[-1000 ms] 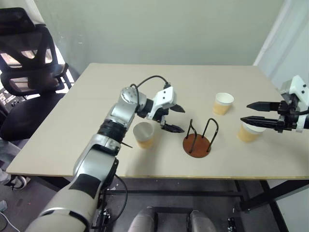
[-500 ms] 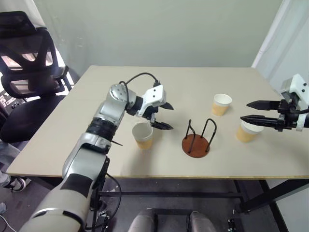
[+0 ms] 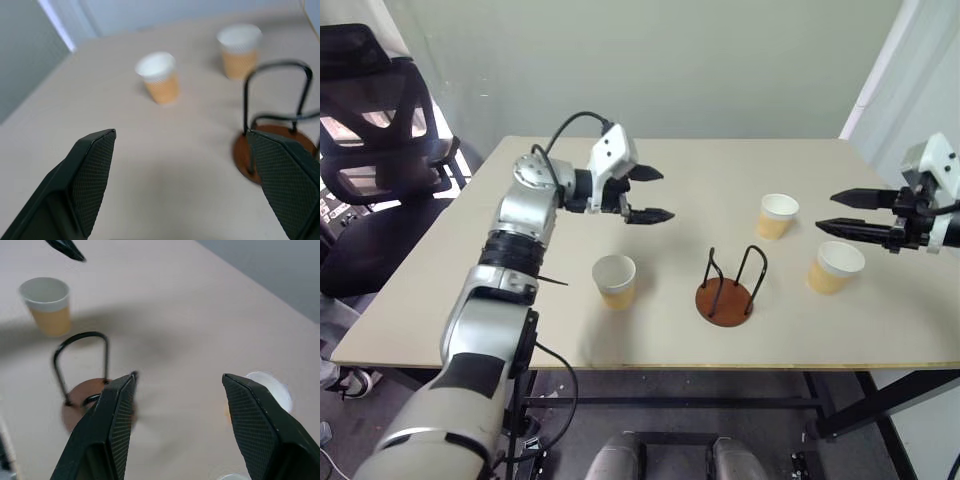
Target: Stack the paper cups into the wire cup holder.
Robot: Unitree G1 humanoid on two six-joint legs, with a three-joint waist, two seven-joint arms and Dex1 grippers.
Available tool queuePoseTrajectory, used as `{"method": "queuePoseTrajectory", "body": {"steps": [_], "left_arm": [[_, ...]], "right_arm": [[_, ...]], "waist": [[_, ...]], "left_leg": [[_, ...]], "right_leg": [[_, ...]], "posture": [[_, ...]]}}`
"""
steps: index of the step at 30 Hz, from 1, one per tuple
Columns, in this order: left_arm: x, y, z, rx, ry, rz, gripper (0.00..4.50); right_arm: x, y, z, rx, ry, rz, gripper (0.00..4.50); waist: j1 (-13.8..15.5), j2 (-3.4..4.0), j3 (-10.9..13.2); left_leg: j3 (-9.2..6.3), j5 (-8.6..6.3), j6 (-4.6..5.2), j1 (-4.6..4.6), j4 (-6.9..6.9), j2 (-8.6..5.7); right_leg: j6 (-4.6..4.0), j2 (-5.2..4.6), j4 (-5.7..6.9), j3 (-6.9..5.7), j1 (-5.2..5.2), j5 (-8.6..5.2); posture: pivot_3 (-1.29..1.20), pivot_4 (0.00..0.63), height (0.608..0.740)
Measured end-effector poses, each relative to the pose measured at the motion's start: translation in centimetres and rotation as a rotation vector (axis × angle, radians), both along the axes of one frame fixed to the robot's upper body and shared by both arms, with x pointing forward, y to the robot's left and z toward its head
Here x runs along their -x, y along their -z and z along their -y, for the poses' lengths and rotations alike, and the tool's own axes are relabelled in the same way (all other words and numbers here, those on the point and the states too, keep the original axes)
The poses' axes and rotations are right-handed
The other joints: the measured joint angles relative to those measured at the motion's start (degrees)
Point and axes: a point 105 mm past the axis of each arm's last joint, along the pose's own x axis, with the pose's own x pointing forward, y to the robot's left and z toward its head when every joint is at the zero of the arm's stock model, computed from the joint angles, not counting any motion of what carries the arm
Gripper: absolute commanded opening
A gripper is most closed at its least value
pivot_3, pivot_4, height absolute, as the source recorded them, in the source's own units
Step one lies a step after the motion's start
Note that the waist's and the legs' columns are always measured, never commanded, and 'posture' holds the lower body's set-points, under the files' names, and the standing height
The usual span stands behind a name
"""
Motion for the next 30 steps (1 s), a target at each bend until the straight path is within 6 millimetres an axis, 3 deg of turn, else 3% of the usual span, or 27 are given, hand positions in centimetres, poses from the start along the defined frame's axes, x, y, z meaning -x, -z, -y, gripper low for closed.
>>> {"method": "queuePoseTrajectory", "body": {"steps": [8,18,30], "left_arm": [[0.5,-1.4,-0.7,0.104,-0.006,-0.055,4.48],[1.5,-0.7,-3.0,0.071,-0.01,-0.142,4.48],[1.3,-0.7,-3.4,0.069,-0.036,-0.144,4.48]], "right_arm": [[-3.8,0.9,-0.3,0.042,0.031,0.031,2.81],[-8.2,2.5,1.2,0.255,0.095,0.06,2.81],[-11.1,4.8,-0.7,0.424,0.04,0.065,2.81]], "waist": [[-0.45,0.02,-0.03],[-0.97,0.06,-0.05],[-1.28,0.06,-0.06]], "left_leg": [[0.0,0.03,0.06,0.03,-0.01,0.0],[-0.08,0.03,0.06,0.04,-0.04,0.07],[-0.09,0.01,0.02,0.04,-0.17,0.25]], "right_leg": [[-0.42,0.0,0.04,-0.02,-0.02,0.27],[-0.68,-0.01,0.08,-0.05,-0.13,0.38],[-0.94,0.0,0.06,-0.04,-0.25,0.44]], "posture": [[0.0,0.0,0.74],[0.0,0.0,0.74],[0.0,0.0,0.74]]}}
